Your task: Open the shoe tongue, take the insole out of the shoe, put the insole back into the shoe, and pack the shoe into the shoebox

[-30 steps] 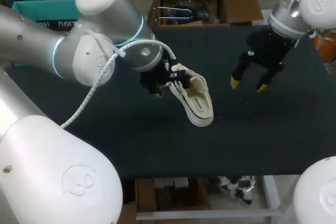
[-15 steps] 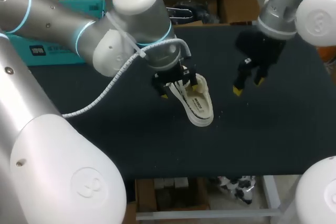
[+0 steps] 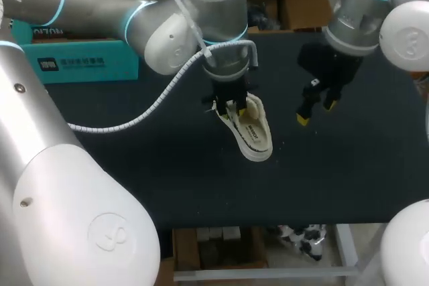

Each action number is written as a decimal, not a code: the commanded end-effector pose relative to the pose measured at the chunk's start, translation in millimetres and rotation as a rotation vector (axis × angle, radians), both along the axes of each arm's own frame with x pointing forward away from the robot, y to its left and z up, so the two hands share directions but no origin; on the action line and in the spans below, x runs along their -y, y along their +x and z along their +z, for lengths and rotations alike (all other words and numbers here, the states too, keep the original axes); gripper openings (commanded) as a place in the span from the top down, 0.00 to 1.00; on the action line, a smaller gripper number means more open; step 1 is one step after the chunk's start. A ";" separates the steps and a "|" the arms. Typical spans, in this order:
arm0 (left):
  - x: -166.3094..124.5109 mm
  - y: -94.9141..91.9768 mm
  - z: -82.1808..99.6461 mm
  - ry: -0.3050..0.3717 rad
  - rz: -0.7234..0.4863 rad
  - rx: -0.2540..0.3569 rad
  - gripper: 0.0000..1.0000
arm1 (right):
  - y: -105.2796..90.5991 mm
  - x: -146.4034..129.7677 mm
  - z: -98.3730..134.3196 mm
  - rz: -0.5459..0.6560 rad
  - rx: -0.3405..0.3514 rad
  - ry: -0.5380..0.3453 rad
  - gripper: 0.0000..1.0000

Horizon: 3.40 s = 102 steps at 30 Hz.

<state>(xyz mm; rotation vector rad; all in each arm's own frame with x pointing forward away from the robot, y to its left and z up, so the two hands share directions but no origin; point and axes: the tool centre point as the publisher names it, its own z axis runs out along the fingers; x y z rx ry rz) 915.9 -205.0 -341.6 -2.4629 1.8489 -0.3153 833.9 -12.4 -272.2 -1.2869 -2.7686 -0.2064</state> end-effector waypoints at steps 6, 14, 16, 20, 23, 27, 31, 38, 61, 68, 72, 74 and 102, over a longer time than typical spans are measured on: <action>3.7 4.1 -2.9 0.064 0.034 -0.016 1.00 | -0.4 0.0 0.7 0.000 -0.001 -0.003 0.00; -8.7 -4.5 8.5 -0.004 -0.072 0.074 1.00 | 1.7 -1.5 2.5 0.025 0.009 -0.012 0.00; -10.1 -6.6 12.4 -0.024 -0.119 0.093 1.00 | 5.1 -3.4 6.5 0.103 0.028 -0.047 0.00; -15.4 -9.0 23.3 -0.031 -0.249 0.154 1.00 | 3.9 -5.5 13.5 0.322 0.088 -0.125 0.00; -20.8 -6.7 30.2 -0.019 -0.327 0.180 1.00 | 4.6 -2.3 16.9 0.387 0.088 -0.156 0.00; -28.8 -4.5 40.7 -0.037 -0.449 0.236 1.00 | 6.0 -0.2 21.7 0.533 0.118 -0.191 0.00; -37.0 -7.1 49.9 -0.065 -0.612 0.305 1.00 | 8.3 6.4 23.3 0.663 0.150 -0.196 0.00; -51.2 -12.4 67.0 -0.092 -0.744 0.363 1.00 | 14.2 26.5 25.8 0.765 0.155 -0.132 0.00; -164.2 77.3 210.9 0.057 -1.310 0.661 1.00 | 15.7 28.5 26.3 0.779 0.146 -0.115 0.00; -222.1 130.7 250.9 0.152 -1.450 0.718 1.00 | 15.7 28.5 26.3 0.779 0.146 -0.115 0.00; -258.9 168.5 265.6 0.179 -1.442 0.727 1.00 | 15.7 28.5 26.3 0.779 0.146 -0.115 0.00; -278.9 187.8 269.2 0.209 -1.410 0.728 1.00 | 15.7 28.5 26.3 0.779 0.146 -0.115 0.00; -492.9 292.6 164.1 0.292 -1.191 0.616 1.00 | 15.7 28.5 26.3 0.779 0.146 -0.115 0.00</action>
